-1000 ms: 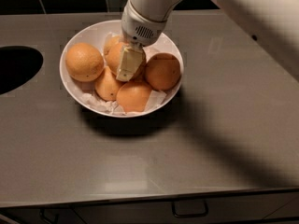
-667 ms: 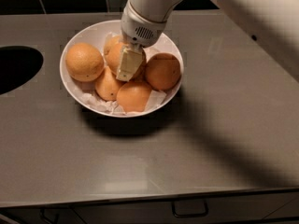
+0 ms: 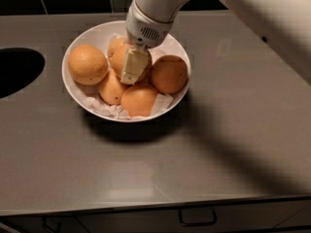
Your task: Pick orange from white bowl
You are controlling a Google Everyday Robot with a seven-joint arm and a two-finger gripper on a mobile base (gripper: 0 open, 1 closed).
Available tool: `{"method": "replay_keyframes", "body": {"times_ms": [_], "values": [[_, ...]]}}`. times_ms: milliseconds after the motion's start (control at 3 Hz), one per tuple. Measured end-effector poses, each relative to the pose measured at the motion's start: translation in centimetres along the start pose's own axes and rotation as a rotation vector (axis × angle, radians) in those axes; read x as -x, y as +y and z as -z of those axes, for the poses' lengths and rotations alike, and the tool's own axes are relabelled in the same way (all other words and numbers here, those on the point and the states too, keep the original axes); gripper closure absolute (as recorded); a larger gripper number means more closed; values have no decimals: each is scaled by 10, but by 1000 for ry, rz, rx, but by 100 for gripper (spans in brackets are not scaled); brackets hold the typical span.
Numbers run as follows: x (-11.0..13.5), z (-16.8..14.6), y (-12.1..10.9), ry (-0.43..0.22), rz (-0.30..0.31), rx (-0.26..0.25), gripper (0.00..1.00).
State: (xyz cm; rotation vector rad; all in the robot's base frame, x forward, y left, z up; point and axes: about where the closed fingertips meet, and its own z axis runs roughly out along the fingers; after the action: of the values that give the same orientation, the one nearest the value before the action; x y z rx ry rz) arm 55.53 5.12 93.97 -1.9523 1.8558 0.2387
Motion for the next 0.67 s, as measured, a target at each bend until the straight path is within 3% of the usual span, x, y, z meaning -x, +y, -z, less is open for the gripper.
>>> {"method": "replay_keyframes", "body": {"times_ms": [667], "values": [[19,30,7,-20,41,-69,100]]}}
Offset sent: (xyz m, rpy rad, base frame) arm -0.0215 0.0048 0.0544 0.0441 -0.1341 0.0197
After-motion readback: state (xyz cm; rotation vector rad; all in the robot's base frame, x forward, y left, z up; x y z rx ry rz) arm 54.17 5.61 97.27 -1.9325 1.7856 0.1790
